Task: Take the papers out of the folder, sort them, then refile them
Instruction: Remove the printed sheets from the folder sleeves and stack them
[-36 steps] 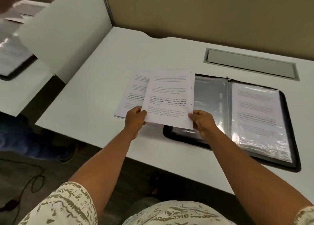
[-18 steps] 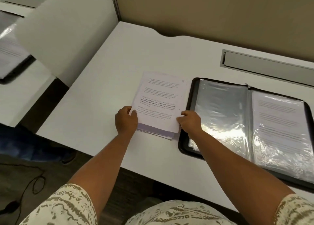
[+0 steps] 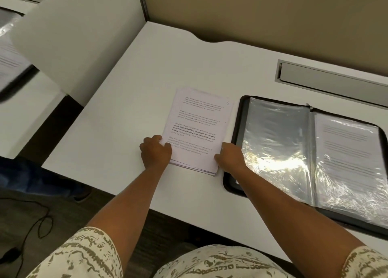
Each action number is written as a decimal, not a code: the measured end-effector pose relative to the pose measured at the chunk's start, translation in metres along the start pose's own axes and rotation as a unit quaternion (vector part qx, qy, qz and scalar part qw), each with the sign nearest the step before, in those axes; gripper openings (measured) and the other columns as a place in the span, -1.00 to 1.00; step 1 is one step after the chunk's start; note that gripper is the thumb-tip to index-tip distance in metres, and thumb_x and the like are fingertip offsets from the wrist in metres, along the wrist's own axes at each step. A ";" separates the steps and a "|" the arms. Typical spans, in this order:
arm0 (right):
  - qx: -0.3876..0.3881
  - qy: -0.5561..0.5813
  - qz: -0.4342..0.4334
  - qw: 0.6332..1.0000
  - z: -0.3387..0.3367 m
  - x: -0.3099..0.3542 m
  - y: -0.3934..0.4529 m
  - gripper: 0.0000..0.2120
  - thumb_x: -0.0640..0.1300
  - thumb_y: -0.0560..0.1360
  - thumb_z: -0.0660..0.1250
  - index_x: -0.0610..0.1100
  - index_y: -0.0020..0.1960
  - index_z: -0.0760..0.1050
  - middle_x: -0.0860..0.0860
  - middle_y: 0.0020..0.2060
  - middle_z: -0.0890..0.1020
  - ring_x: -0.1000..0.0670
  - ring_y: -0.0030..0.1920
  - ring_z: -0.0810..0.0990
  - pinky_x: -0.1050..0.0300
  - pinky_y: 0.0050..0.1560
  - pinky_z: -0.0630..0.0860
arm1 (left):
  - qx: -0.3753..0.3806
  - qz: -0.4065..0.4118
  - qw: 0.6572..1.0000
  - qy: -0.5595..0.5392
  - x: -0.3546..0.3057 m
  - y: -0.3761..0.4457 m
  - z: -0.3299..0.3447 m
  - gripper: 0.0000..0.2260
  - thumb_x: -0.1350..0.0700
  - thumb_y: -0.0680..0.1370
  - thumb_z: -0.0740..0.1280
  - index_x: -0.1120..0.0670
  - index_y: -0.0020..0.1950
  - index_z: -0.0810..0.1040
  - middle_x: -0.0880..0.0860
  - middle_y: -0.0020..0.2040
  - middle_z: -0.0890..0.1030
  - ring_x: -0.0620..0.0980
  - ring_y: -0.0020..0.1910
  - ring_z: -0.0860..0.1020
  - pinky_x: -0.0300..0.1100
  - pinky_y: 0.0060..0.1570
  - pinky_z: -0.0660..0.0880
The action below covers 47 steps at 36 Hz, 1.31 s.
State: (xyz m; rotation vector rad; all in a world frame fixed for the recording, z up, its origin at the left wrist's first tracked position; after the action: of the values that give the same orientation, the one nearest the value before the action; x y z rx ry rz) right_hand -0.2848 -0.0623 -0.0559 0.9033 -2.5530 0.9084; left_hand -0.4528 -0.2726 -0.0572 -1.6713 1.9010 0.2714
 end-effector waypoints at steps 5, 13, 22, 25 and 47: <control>-0.021 0.039 0.012 0.999 -0.010 -0.008 -0.003 -0.87 -0.17 0.56 0.28 -0.25 -0.01 0.50 -0.08 -0.11 0.53 -0.08 -0.09 0.52 0.09 -0.12 0.47 | -0.012 -0.004 1.000 0.012 0.000 -0.003 -0.003 -0.62 0.03 0.54 0.36 0.11 0.33 0.53 0.19 0.24 0.50 0.22 0.23 0.42 0.09 0.19 0.47; -0.078 0.115 -0.006 0.990 -0.050 -0.035 -0.026 -0.70 -0.20 0.58 0.28 -0.22 0.29 0.54 -0.17 -0.01 0.68 -0.15 -0.05 0.66 0.05 0.03 0.56 | -0.045 0.153 0.987 -0.035 -0.044 -0.030 0.001 -0.75 0.07 0.57 0.35 0.09 0.24 0.58 0.11 0.22 0.55 0.13 0.22 0.44 0.04 0.18 0.50; -0.149 0.180 0.011 0.972 -0.088 -0.099 -0.055 -0.63 -0.16 0.58 0.29 -0.10 0.38 0.51 -0.03 -0.02 0.66 -0.05 -0.11 0.67 0.01 0.09 0.61 | 0.037 0.267 0.960 -0.070 -0.114 -0.078 0.044 -0.79 0.12 0.58 0.35 0.08 0.21 0.59 0.05 0.18 0.57 0.03 0.18 0.48 -0.20 0.09 0.43; -0.171 0.184 0.023 0.968 -0.101 -0.123 -0.069 -0.64 -0.15 0.57 0.28 -0.08 0.36 0.53 -0.02 0.01 0.67 -0.04 -0.02 0.65 0.05 0.12 0.57 | 0.069 0.287 0.952 -0.085 -0.133 -0.100 0.062 -0.80 0.12 0.59 0.34 0.07 0.21 0.59 0.03 0.15 0.59 0.00 0.13 0.52 -0.12 0.11 0.51; -0.168 -0.013 0.317 0.933 -0.149 -0.376 -0.157 -0.09 0.23 0.59 0.19 -0.33 0.61 -0.13 -0.25 0.60 -0.22 -0.26 0.60 -0.25 -0.41 0.49 0.00 | 0.268 0.457 0.848 -0.001 -0.269 -0.285 0.213 -0.72 0.09 0.59 0.32 0.02 0.30 0.57 -0.06 0.28 0.57 -0.09 0.27 0.44 -0.19 0.29 0.38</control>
State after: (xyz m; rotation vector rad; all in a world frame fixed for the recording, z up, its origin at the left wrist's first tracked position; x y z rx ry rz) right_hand 0.1119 0.1135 -0.0378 -0.0249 -2.9415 0.5585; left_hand -0.1077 0.0072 -0.0178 -0.3264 2.3572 0.0779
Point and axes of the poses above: each hand's wrist, its own y-axis towards the middle knuckle, its own z-axis out of the palm, x = y × z, the point moved 8 cm from there along y, towards the middle knuckle
